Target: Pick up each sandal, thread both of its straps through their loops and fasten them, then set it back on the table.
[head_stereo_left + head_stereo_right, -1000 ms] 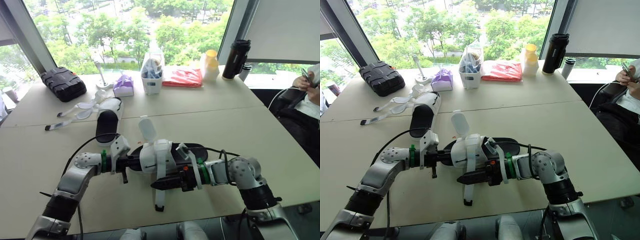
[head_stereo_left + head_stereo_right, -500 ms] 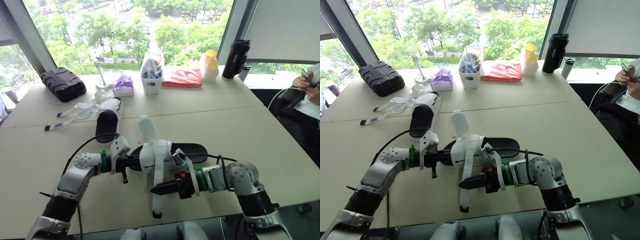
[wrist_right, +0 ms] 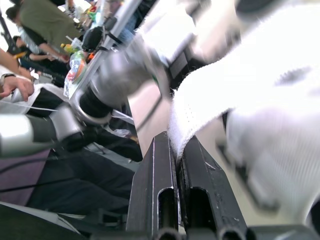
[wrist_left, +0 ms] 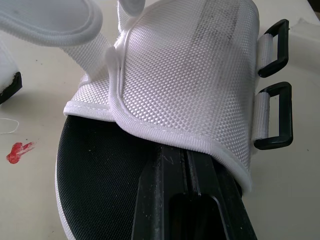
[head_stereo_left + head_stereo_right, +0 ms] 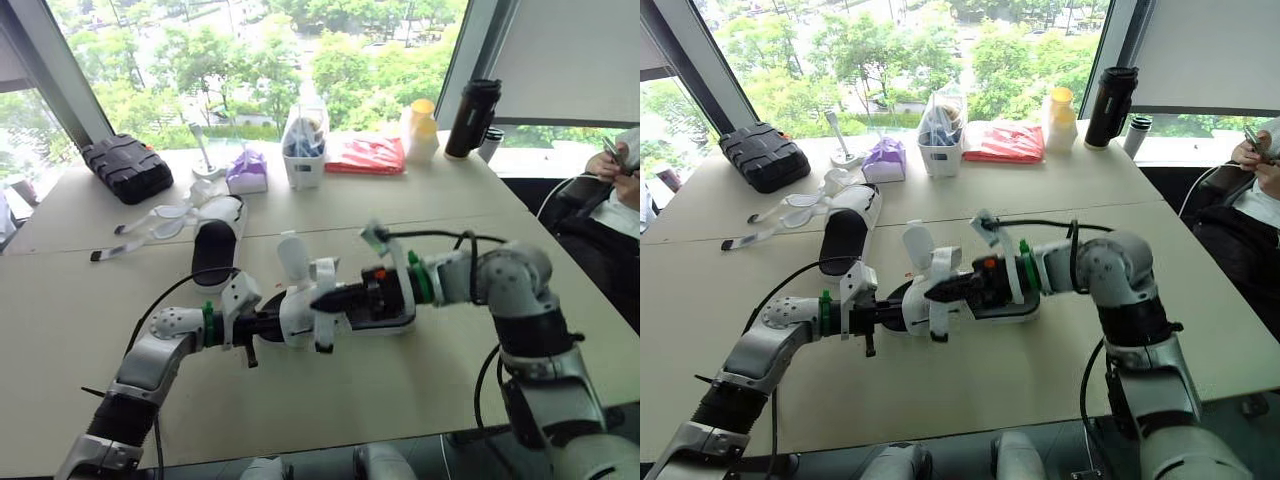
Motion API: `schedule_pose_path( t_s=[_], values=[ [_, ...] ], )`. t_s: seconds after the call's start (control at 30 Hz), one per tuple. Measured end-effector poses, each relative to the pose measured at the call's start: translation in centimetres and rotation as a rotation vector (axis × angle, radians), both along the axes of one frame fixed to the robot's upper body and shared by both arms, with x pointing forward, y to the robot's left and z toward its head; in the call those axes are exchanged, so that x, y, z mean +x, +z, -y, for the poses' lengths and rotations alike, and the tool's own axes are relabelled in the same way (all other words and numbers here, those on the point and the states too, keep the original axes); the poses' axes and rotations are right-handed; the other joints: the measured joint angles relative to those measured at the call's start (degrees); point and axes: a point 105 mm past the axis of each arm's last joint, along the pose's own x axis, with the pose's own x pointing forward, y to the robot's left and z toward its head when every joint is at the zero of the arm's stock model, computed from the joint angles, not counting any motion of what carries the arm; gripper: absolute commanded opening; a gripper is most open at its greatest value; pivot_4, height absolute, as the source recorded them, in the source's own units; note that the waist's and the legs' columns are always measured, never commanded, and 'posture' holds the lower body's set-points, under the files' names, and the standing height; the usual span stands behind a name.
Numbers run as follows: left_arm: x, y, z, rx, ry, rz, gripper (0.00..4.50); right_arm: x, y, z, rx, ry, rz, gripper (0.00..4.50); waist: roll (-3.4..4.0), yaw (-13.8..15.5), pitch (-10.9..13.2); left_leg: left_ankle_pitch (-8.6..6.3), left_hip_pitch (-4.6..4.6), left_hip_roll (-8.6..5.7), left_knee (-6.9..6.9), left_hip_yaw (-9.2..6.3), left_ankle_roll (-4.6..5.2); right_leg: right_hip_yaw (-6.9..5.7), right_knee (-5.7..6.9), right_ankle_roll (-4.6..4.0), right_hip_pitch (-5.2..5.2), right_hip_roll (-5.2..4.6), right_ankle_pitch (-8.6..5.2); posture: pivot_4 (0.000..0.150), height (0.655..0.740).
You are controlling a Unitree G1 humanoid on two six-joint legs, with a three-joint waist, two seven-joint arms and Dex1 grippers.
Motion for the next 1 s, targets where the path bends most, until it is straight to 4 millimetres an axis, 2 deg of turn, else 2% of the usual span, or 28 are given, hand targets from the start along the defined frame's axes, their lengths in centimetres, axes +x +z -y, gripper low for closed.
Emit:
schedule_pose_path(
  t_s=[0.07, 0.17, 0.23, 0.3, 0.43, 0.73, 1.0],
  values=[
    [0.1, 0.0, 0.2, -0.005, -0.006, 0.004, 0.00, 1.6, -0.3, -0.3, -0.009, -0.025, -0.040, 0.03, 0.04, -0.09, 0.01, 0.00, -0.11, -0.04, 0.06, 0.07, 0.00, 0.03, -0.08, 0.01, -0.04, -0.07, 0.02, 0.150, 0.7400],
    [0.2, 0.0, 0.3, -0.005, -0.011, 0.008, 0.00, 3.7, 0.2, -0.7, -0.014, -0.054, -0.025, 0.03, 0.04, -0.03, 0.02, 0.00, -0.19, -0.07, 0.10, 0.06, 0.00, 0.04, -0.19, 0.07, -0.05, -0.10, 0.07, 0.150, 0.7400],
    [0.2, 0.0, 0.4, -0.004, -0.014, 0.009, 0.00, 4.4, 0.1, -0.9, -0.022, -0.051, -0.005, 0.03, 0.04, 0.07, 0.01, 0.00, -0.21, -0.08, 0.10, 0.04, 0.01, 0.03, -0.21, 0.08, -0.05, -0.11, 0.07, 0.150, 0.7400],
    [0.2, 0.1, 0.4, -0.004, -0.015, 0.012, 0.00, 4.9, -1.0, -0.8, -0.056, -0.043, -0.002, 0.03, 0.04, 0.06, 0.01, 0.00, -0.22, -0.08, 0.09, 0.04, 0.01, 0.03, -0.21, 0.08, -0.05, -0.12, 0.07, 0.150, 0.7400],
    [0.1, 0.0, 0.4, -0.003, -0.016, 0.015, 0.00, 5.4, -2.4, -0.2, -0.078, -0.035, -0.030, 0.03, 0.05, -0.05, 0.02, 0.00, -0.23, -0.09, 0.09, 0.04, 0.00, 0.03, -0.20, 0.08, -0.08, -0.15, 0.08, 0.150, 0.7400],
    [0.1, 0.0, 0.3, 0.002, -0.011, 0.020, 0.00, 5.1, -0.8, 0.4, -0.070, 0.049, -0.053, 0.03, 0.07, -0.07, 0.02, -0.01, -0.22, -0.10, 0.08, 0.04, 0.00, 0.03, -0.19, 0.08, -0.09, -0.15, 0.08, 0.150, 0.7400],
    [0.2, 0.0, 0.4, -0.001, -0.013, 0.024, 0.00, 5.2, -1.6, 0.8, -0.122, 0.064, -0.051, 0.03, 0.07, -0.02, 0.02, 0.00, -0.23, -0.13, 0.09, 0.04, 0.00, 0.03, -0.19, 0.09, -0.10, -0.21, 0.08, 0.150, 0.7400]
  ],
)
